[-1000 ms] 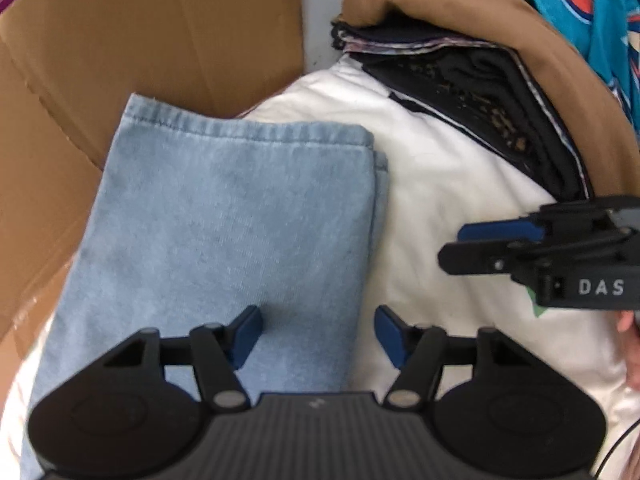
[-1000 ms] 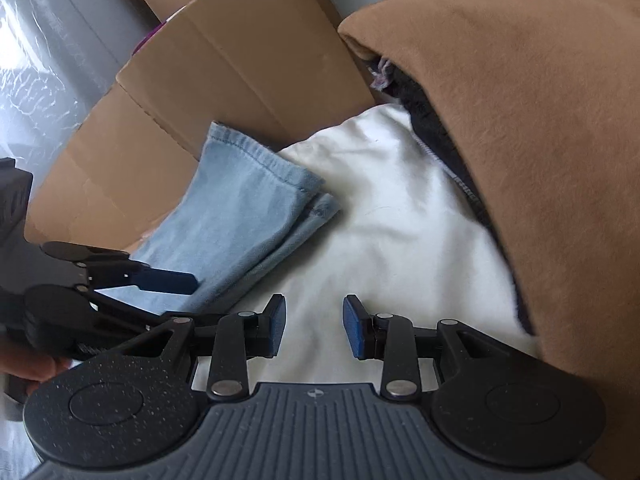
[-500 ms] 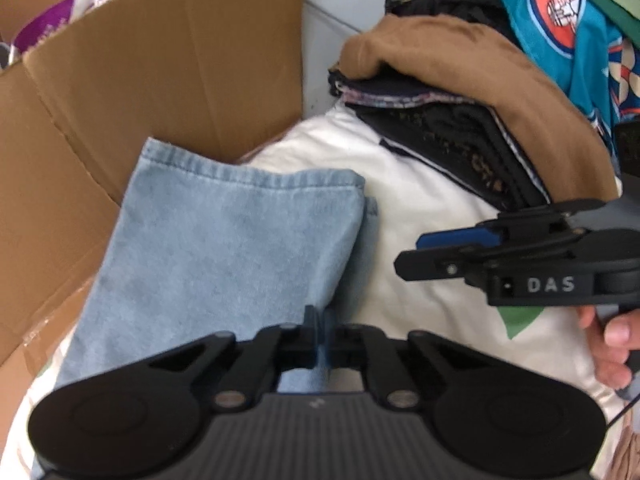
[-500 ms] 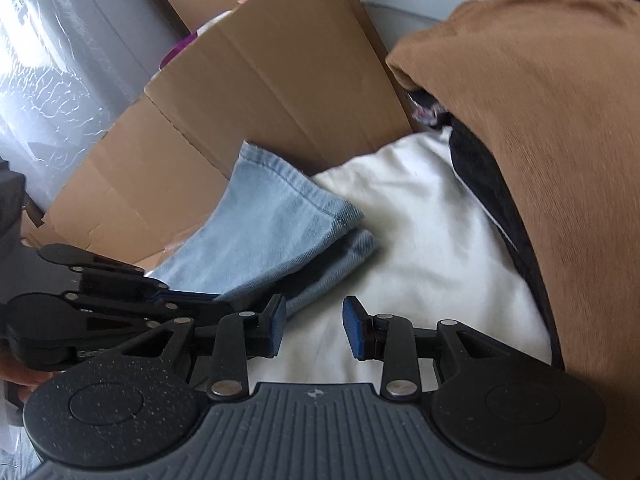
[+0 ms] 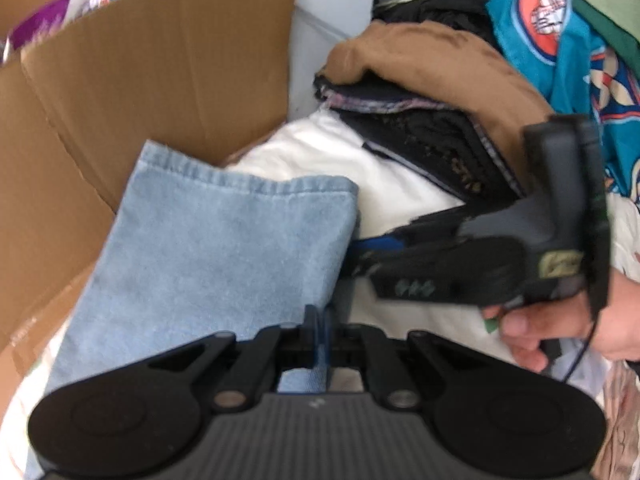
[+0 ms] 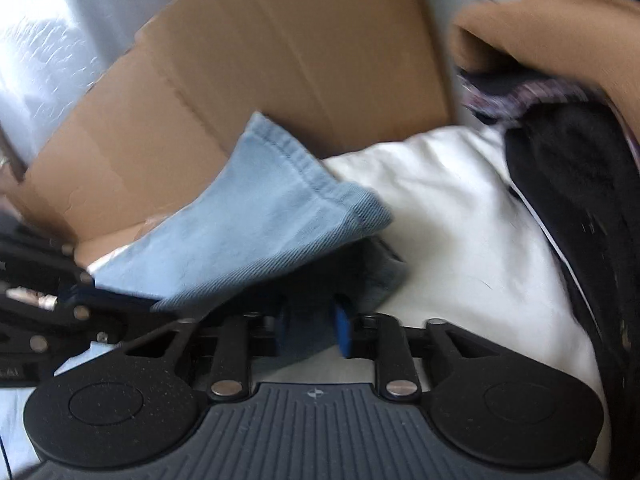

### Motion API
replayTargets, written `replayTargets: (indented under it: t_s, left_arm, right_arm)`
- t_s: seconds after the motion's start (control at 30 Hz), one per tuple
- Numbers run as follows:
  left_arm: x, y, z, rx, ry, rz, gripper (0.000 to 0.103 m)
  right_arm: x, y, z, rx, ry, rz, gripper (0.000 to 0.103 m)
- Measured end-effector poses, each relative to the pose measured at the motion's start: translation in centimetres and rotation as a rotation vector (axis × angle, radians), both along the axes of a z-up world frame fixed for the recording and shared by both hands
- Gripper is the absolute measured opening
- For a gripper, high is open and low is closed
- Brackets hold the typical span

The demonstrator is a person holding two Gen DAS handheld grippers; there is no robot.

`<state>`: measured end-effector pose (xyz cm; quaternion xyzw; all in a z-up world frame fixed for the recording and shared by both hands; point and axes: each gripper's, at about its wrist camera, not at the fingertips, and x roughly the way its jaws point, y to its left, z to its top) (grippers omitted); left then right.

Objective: Fold clothes

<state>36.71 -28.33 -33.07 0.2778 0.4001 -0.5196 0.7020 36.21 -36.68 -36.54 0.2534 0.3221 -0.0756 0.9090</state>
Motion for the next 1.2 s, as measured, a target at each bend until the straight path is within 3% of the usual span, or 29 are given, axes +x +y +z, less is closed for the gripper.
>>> replayTargets:
  t_s: [0.13, 0.17, 0.3, 0.43, 0.57, 0.73, 1.0, 1.07, 1.2]
  left_arm:
    - [0.5, -0.8, -2.1, 0.032, 0.038, 0.004, 0.005]
    - [0.5, -1.0, -2.6, 0.044, 0.037, 0.002, 0.012]
    - [0.5, -1.0, -3.2, 0.062, 0.038, 0.022, 0.018]
    - [0.8, -0.6, -2.1, 0.094, 0.041, 0.038, 0.053]
    - [0.5, 0.7, -0.7, 0.116, 0.030, 0.028, 0.067]
    - [-0.4, 3.6, 0.3, 0.147, 0.016, 0.034, 0.074]
    - [-1.6, 8.4, 0.2, 0.165, 0.007, 0.116, 0.082]
    - [-1.5, 9.7, 0.1, 0.180, 0.005, 0.130, 0.089]
    - [-1.4, 11.5, -0.2, 0.248, -0.001, 0.140, 0.092]
  right_arm:
    - [-1.2, -0.9, -0.1, 0.017, -0.014, -0.039, 0.022]
    - [-1.4, -1.0, -0.1, 0.020, -0.018, -0.043, 0.022]
    - [-2.6, -1.9, 0.0, -0.002, -0.039, -0.113, 0.024]
    - [-3.0, -2.5, -0.2, 0.034, -0.065, -0.161, 0.024]
    - [-3.7, -2.0, 0.1, 0.089, -0.089, -0.198, 0.024]
    - [-4.6, -1.1, 0.8, 0.120, -0.088, -0.178, 0.023]
    - [-4.6, 0.9, 2.2, 0.083, -0.044, -0.089, 0.025]
    - [-5.0, 1.5, 2.8, 0.073, -0.043, -0.067, 0.026]
    - [-5.2, 2.7, 3.5, 0.054, -0.042, -0.054, 0.034]
